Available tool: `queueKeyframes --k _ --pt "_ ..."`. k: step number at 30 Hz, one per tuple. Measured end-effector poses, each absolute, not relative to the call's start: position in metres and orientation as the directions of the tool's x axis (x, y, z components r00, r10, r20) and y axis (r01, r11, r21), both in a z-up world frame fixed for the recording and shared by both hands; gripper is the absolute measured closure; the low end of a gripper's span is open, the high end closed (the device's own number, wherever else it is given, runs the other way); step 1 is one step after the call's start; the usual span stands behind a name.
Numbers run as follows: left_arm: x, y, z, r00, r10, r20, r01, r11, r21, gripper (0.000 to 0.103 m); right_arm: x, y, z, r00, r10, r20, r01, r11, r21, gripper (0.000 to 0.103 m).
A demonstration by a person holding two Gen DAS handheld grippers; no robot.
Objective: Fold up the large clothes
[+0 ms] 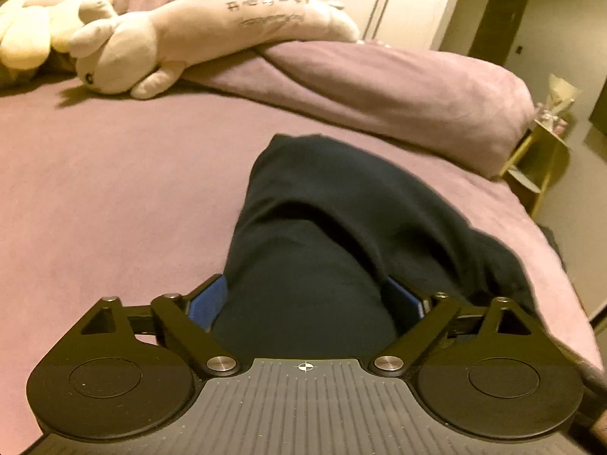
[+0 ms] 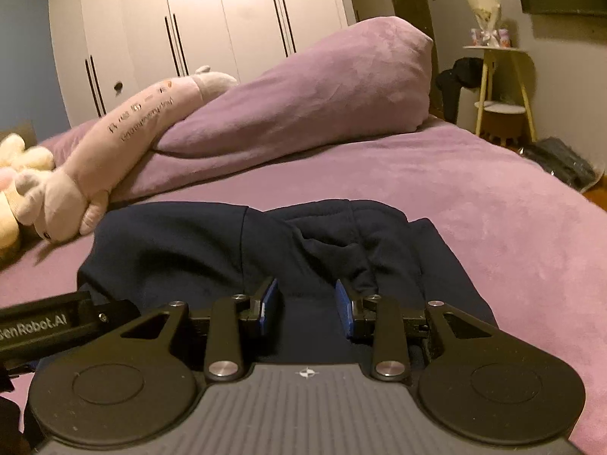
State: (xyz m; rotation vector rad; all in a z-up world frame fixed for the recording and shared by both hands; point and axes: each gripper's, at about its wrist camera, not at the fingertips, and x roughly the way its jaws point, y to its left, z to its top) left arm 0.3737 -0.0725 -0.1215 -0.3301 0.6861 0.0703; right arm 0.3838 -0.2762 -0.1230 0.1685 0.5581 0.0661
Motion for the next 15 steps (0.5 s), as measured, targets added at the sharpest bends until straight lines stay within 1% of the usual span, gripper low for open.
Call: queueKeyframes --k 4,5,7,9,11,13,15 --pt "0.378 -0.067 -0.115 0.740 -0.062 -0.670 -0.169 0.947 -0.274 0.006 0.373 -0.271 -0.110 0.851 0.084 -0.519 -0.012 0.990 0.140 0.070" --pt "0.376 -0.065 -0.111 0.732 -0.069 -0.677 -0.164 0.948 -0.274 0.006 0.370 -0.269 -0.106 0.853 0.078 -0.515 -0.010 0.991 0.133 0.068" --pt "0.366 -0.059 -0.102 0.732 -0.082 -0.676 -0.157 0.946 -0.285 0.007 0.357 -0.264 -0.095 0.860 0.064 -0.505 -0.005 0.993 0.117 0.067" --pt "0.349 -0.054 -0.094 0.736 -0.093 -0.671 -0.150 0.944 -0.296 0.008 0.337 -0.260 -0.083 0.873 0.056 -0.484 -0.004 0.994 0.108 0.063" --pt "0.330 -0.051 -0.088 0.740 -0.105 -0.664 -0.138 0.943 -0.303 0.009 0.310 -0.256 -0.075 0.884 0.056 -0.463 -0.020 0.996 0.083 0.061" --pt "0.312 -0.046 -0.085 0.739 -0.122 -0.662 -0.134 0.937 -0.322 0.009 0.283 -0.252 -0.074 0.890 0.056 -0.453 -0.040 0.998 0.045 0.060" --pt "0.294 -0.042 -0.084 0.739 -0.133 -0.661 -0.141 0.928 -0.344 0.009 0.252 -0.257 -0.077 0.892 0.077 -0.445 -0.054 0.996 0.066 0.058"
